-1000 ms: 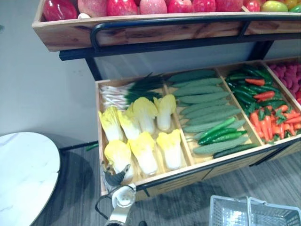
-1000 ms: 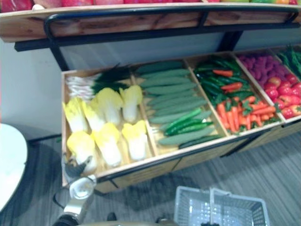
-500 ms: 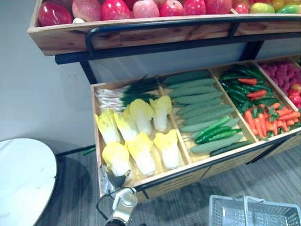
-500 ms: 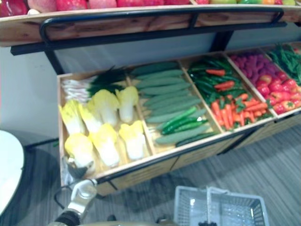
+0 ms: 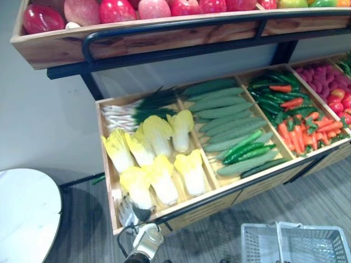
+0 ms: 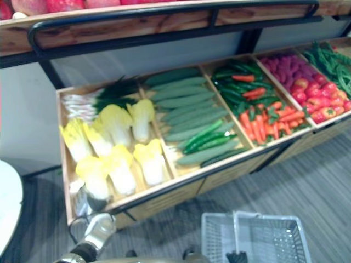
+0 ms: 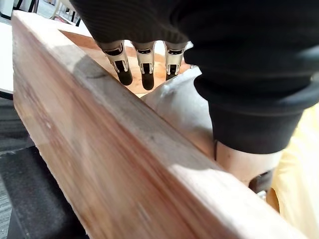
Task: Pick vegetable in the basket
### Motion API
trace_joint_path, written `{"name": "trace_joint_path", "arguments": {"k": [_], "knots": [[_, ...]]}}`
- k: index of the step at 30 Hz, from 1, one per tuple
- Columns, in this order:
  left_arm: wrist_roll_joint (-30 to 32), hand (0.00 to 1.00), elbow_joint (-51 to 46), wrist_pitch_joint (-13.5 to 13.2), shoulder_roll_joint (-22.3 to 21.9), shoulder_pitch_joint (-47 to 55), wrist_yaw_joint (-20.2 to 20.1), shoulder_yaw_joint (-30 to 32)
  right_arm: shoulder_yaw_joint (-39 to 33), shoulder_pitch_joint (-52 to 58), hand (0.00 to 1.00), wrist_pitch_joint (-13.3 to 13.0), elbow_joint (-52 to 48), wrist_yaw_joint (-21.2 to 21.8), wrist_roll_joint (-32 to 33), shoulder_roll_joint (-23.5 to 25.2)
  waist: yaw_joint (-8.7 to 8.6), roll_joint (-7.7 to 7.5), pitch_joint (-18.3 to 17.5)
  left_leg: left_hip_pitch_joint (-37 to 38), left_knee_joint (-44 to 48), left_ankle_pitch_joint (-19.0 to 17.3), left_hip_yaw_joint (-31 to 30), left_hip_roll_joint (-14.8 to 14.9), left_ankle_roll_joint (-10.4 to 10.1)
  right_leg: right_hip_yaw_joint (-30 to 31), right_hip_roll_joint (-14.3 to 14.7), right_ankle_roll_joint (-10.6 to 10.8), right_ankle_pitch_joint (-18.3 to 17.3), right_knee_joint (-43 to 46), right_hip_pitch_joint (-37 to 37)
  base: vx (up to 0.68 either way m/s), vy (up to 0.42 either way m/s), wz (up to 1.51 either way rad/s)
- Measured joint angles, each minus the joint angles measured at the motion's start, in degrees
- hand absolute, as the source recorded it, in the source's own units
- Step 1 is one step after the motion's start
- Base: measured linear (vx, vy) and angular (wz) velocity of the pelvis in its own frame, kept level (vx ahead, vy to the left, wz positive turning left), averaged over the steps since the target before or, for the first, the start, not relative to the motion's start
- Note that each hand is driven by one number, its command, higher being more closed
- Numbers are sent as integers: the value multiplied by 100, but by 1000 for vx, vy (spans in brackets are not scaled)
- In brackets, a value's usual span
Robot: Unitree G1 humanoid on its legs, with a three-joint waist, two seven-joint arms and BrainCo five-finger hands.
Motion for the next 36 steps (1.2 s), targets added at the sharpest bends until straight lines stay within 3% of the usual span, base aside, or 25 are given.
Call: {"name": "trace_joint_path", "arguments": {"k": [10, 15, 21, 28, 36], "knots": [[-339, 100, 306, 14, -26, -110, 127, -56, 99, -17, 100, -11, 6, -4, -2, -56, -6, 66, 14, 7, 0, -8, 25, 42, -12, 27, 40, -8, 5, 0, -4, 1, 1, 0], [-701, 100, 502, -157, -29, -210, 189, -14, 103, -20, 100, -11, 8, -1, -4, -55, -12, 55, 24, 8, 0, -17, 36, 40, -23, 50, 39, -8, 5, 1, 3, 0, 0, 0], [-1511, 100, 673, -596, -40, -340, 267, 130, 170, -40, 100, -8, 13, -4, -7, -29, -17, 48, 47, 50, 0, -19, 29, 36, -24, 47, 37, -8, 5, 1, 25, 12, 3, 0], [-2447, 100, 601, -1614, -103, -418, 247, 557, 259, -59, 100, 42, 12, -2, -18, -44, -19, 39, 58, 89, 0, -27, -29, 27, -33, -11, 23, -4, 2, -22, 99, 2, 0, 4], [-2764, 100, -317, -1897, -382, -190, 245, 989, 186, -57, 100, 178, -57, 88, -48, -47, -15, 38, 57, -30, 0, -15, -308, 3, -21, -265, -3, 5, -5, -58, 128, 11, 6, 14]]}}
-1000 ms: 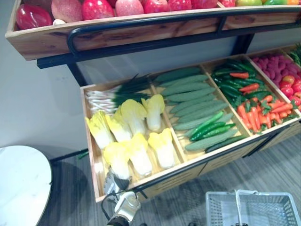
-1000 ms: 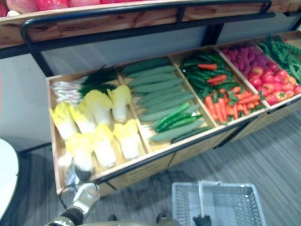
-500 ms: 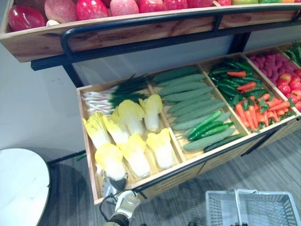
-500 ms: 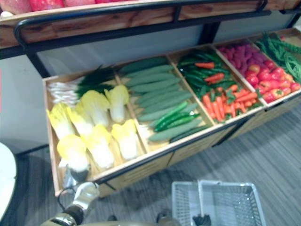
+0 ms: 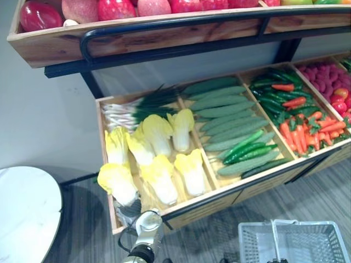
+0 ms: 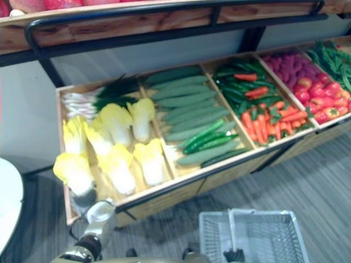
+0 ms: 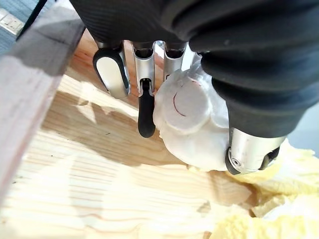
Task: Pick vegetable in the basket
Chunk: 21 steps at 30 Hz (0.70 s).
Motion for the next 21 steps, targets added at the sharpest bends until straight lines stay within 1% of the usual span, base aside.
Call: {"name": "trace_joint_path", "arguments": {"k": [4, 7, 11, 19, 21], "knots": [[-146, 100, -528, -106, -93, 187, 0, 34, -155, 21, 100, 52, -91, 40, -116, 3, 12, 11, -8, -83, 1, 15, -75, -1, 5, -72, 2, 0, 0, -21, -25, 21, 4, 10], [-178, 100, -1018, -119, -96, 357, 1, 50, -185, 76, 100, 86, -220, 47, -132, 3, 12, 12, -9, -106, 1, 20, -134, 1, 2, -124, 5, 2, -2, -21, -24, 25, 1, 10], [-183, 100, -1929, -128, -82, 513, 2, 216, -303, 106, 100, 110, -281, 54, -139, 2, 24, 26, -19, -171, 2, 57, -237, 0, 3, -228, 5, 6, -7, -15, -31, 2, 2, 13], [-111, 100, -2787, -137, -68, 554, -1, 229, -384, 193, 100, 120, -482, 60, -178, -25, 24, 68, -57, -211, 1, 125, -342, 3, 15, -317, 0, -8, -36, 78, -63, -19, 3, 6], [-88, 100, -2872, -136, -68, 550, -5, 212, -385, 196, 100, 120, -519, 66, -178, -53, 20, 91, -148, -290, 1, 146, -344, 0, 27, -314, -7, -9, -35, 102, -152, 0, 0, 0]]}}
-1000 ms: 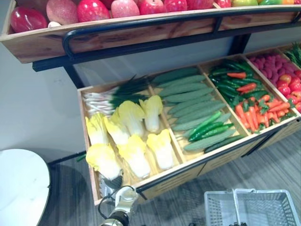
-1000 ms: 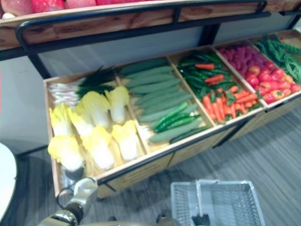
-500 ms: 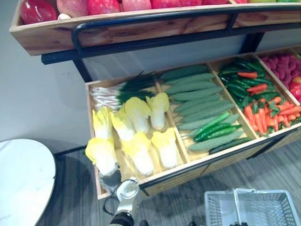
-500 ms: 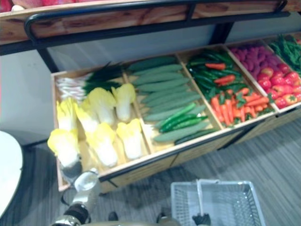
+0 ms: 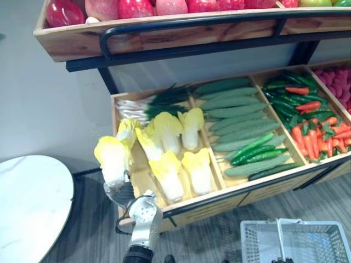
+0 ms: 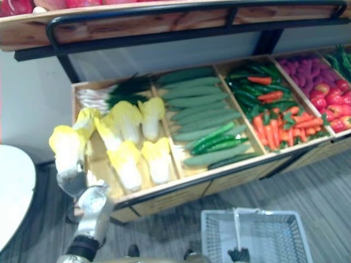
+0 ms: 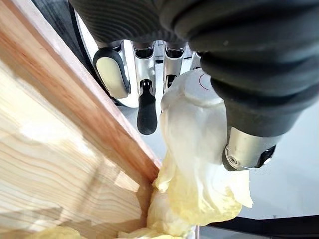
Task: Pick vegetable in the basket
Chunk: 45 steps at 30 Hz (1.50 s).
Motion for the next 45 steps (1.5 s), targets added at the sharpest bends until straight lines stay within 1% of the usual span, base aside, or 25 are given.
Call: {"name": "trace_joint_path", "arguments": {"k": [3, 11, 14, 16, 19, 22, 23, 27, 31, 35, 36, 37, 38, 40, 41, 42, 43, 44, 45], "knots": [[20, 100, -156, 0, 2, 1, 13, -12, -5, 26, 100, 0, -32, 26, 1, -6, -4, -13, -23, 14, 0, 2, 1, 3, 1, 2, 0, 0, 0, 16, 6, 0, 0, 0], [477, 100, -1101, 11, 140, -63, 59, -138, -9, 51, 100, 1, -92, 71, -20, -15, -23, -16, -86, 27, 1, 14, 15, 14, -2, 15, 9, -2, 2, 34, 6, 0, 0, 0], [496, 100, -1302, 12, 179, -126, 61, -168, -42, 51, 100, 0, -91, 70, -33, -15, -26, -12, -90, 34, 1, 18, 22, 16, -1, 21, 10, -2, 3, 47, 4, 0, 0, 0], [621, 100, -1389, 12, 232, -129, -7, -244, -80, 50, 100, -1, -91, 50, -60, -16, -27, -11, -92, 39, 1, 20, 34, 16, 1, 31, 9, -3, 3, 52, 3, 0, 0, 0], [649, 100, -1497, 28, 233, -127, -210, -256, -148, 44, 100, -7, -92, -52, -138, -16, -24, -14, -115, 33, 0, 20, 55, 17, 1, 65, 8, -3, 4, 69, -34, 6, 11, -6], [653, 100, -1610, 38, 269, -120, -496, -309, -262, 25, 100, -22, -100, -132, -237, -32, -22, -14, -140, 33, 1, 19, 158, 19, 1, 146, 8, -4, 6, 91, -80, 21, 14, -12], [654, 100, -1699, 61, 294, -96, -717, -380, -335, 26, 100, -27, -126, -191, -244, -34, -24, -14, -140, 41, 1, 19, 173, 17, 1, 165, 7, -3, 7, 96, -84, 21, 12, -7], [669, 100, -2006, 67, 428, -4, -1192, -573, -623, -14, 100, -29, -166, -242, -356, -76, -28, -14, -140, 58, 1, 18, 225, 26, 1, 238, 12, -3, 7, 151, -135, 13, 11, -11], [689, 100, -2251, 67, 529, 111, -1709, -638, -944, -41, 100, -44, -348, -246, -465, -324, -36, -13, -139, 147, 0, 4, 406, 31, 7, 423, 15, -4, 13, 231, -191, 1, 18, -22], [692, 100, -2324, 67, 659, 238, -2167, -772, -1152, -120, 100, -147, -485, -181, -575, -623, -39, -25, -130, 217, 0, -19, 667, 41, 15, 676, 1, 13, 51, 294, -295, -16, 30, -31], [692, 100, -2353, 67, 679, 238, -2265, -787, -1179, -124, 100, -165, -565, -138, -580, -679, -50, -44, -116, 221, 0, -20, 709, 43, 15, 728, 5, 22, 76, 272, -310, -21, 29, -30], [692, 100, -2401, 67, 686, 244, -2369, -802, -1184, -132, 100, -219, -609, -101, -582, -740, -53, -43, -117, 232, 0, -24, 802, 45, 20, 789, 9, 38, 86, 270, -335, -21, 26, -38], [693, 100, -2478, 67, 686, 268, -2525, -838, -1184, -137, 100, -301, -720, -2, -617, -825, -51, -74, -99, 238, 0, -31, 901, 47, 24, 908, 21, 54, 132, 268, -386, -12, 22, -45], [696, 100, -2589, 67, 691, 312, -2733, -991, -1183, -154, 100, -371, -984, 153, -686, -947, -41, -72, -98, 294, 0, -65, 1155, 51, 35, 1133, 43, 79, 292, 141, -398, 4, 25, -62], [702, 100, -2639, 66, 691, 362, -2873, -1098, -1180, -184, 100, -417, -1124, 268, -708, -1026, -49, -101, -79, 353, 1, -100, 1292, 60, 44, 1283, 46, 102, 346, 101, -398, 8, 30, -60], [705, 100, -2639, 66, 692, 369, -2949, -1165, -1180, -184, 100, -441, -1206, 320, -724, -1074, -56, -100, -79, 377, 1, -120, 1332, 54, 48, 1335, 43, 118, 373, 77, -392, 7, 30, -51], [725, 100, -2642, 67, 693, 380, -3064, -1248, -1178, -200, 100, -499, -1304, 419, -752, -1154, -86, -103, -77, 415, 1, -141, 1439, 40, 49, 1428, 36, 140, 402, 53, -390, -7, 40, -37], [727, 100, -2658, 67, 693, 408, -3203, -1275, -1178, -230, 100, -527, -1407, 518, -804, -1225, -152, -113, -71, 423, 1, -166, 1497, 22, 52, 1502, 28, 160, 419, 41, -391, -12, 49, -46], [733, 100, -2692, 67, 718, 411, -3404, -1364, -1177, -232, 100, -593, -1569, 693, -804, -1376, -185, -117, -68, 469, 1, -221, 1615, -3, 70, 1613, 17, 209, 449, 11, -395, -10, 49, -41]]}}
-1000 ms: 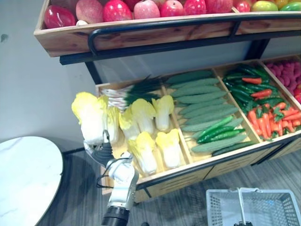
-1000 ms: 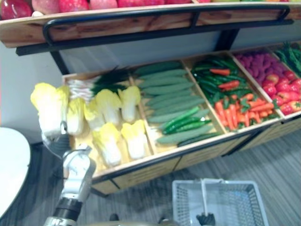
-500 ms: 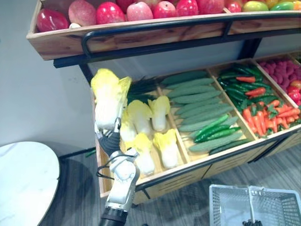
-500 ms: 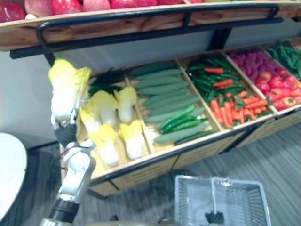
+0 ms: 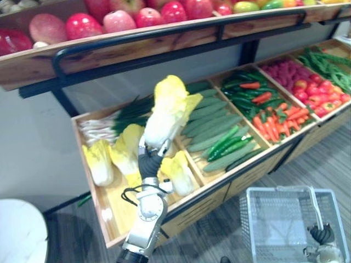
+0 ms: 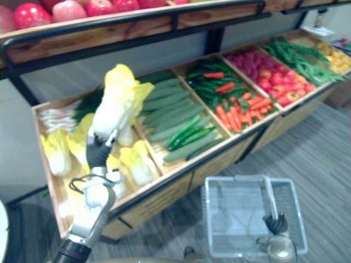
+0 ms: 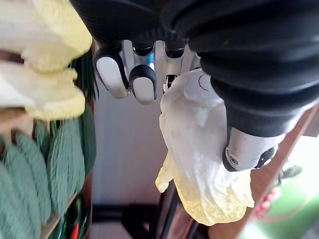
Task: Pick vegetable in the basket
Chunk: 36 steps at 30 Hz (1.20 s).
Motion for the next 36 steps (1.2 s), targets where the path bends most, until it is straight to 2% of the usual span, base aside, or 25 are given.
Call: {"name": "trace_joint_path", "arguments": {"k": [3, 6, 8, 11, 15, 18, 22, 25, 27, 31, 36], "knots": [[106, 100, -154, -1, 36, -3, -385, -129, 3, 8, 100, -171, -189, 328, -32, -346, -25, -27, 16, 78, 0, -65, 204, -43, 5, 206, -19, 48, 59, -65, 1, 10, 47, -37], [134, 100, -218, -14, 135, -2, -632, -292, 24, 3, 100, -201, -333, 581, -91, -638, -75, -47, 29, 169, 1, -96, 304, -71, 10, 293, -32, 75, 78, -64, 7, 25, 24, -17], [131, 100, -217, -12, 198, -2, -930, -436, 61, -13, 100, -336, -406, 804, -99, -942, -149, -50, 31, 183, 2, -106, 337, -109, 15, 313, -66, 96, 104, -80, 5, 13, 13, -9], [130, 100, -214, -12, 268, -4, -1352, -608, 123, -17, 100, -407, -594, 1045, -100, -1196, -157, -53, 32, 257, 2, -165, 491, -123, 16, 447, -63, 118, 141, -137, 27, 13, 11, -26], [73, 100, -191, -17, 678, -11, -2105, -1029, 392, -76, 100, -637, -906, 1426, -100, -1647, -318, -52, 31, 354, 0, -217, 658, -146, 10, 576, -65, 128, 147, -140, 35, 8, -6, -18], [-71, 100, -147, -17, 857, -27, -2544, -1247, 571, -105, 100, -714, -1033, 1660, -78, -1875, -422, -49, 30, 375, 0, -230, 741, -158, 8, 605, -72, 132, 150, -140, 31, -1, -17, -10], [-216, 100, 57, -38, 1094, -108, -3139, -1679, 799, -161, 100, -719, -1045, 2110, 24, -2110, -476, -17, 10, 437, 0, -251, 802, -166, -14, 650, -72, 132, 150, -131, 50, -7, -19, -9], [-378, 100, 119, -40, 1492, -205, -3763, -2272, 1027, -279, 100, -719, -1068, 2449, 121, -2386, -504, 21, -5, 480, -1, -285, 936, -177, -26, 747, -70, 132, 150, -121, 33, -17, -19, -16], [-477, 100, 118, -46, 1760, -266, -4231, -2663, 1169, -369, 100, -719, -1162, 2609, 193, -2563, -602, 57, -28, 498, -1, -320, 1021, -185, -63, 761, -79, 134, 148, -113, 24, -14, -19, -8], [-600, 100, 118, -43, 2086, -499, -4531, -3158, 1231, -373, 100, -784, -1461, 2720, 248, -2687, -632, 94, -40, 556, 0, -348, 1158, -187, -80, 781, -80, 128, 136, -78, 0, -12, -22, -15], [-777, 100, 118, 1, 2196, -691, -4593, -3457, 1354, -378, 100, -785, -1758, 2920, 443, -2711, -646, 133, -75, 554, 0, -369, 1285, -192, -106, 730, -102, 120, 116, -40, -81, -8, -26, -8]]}}
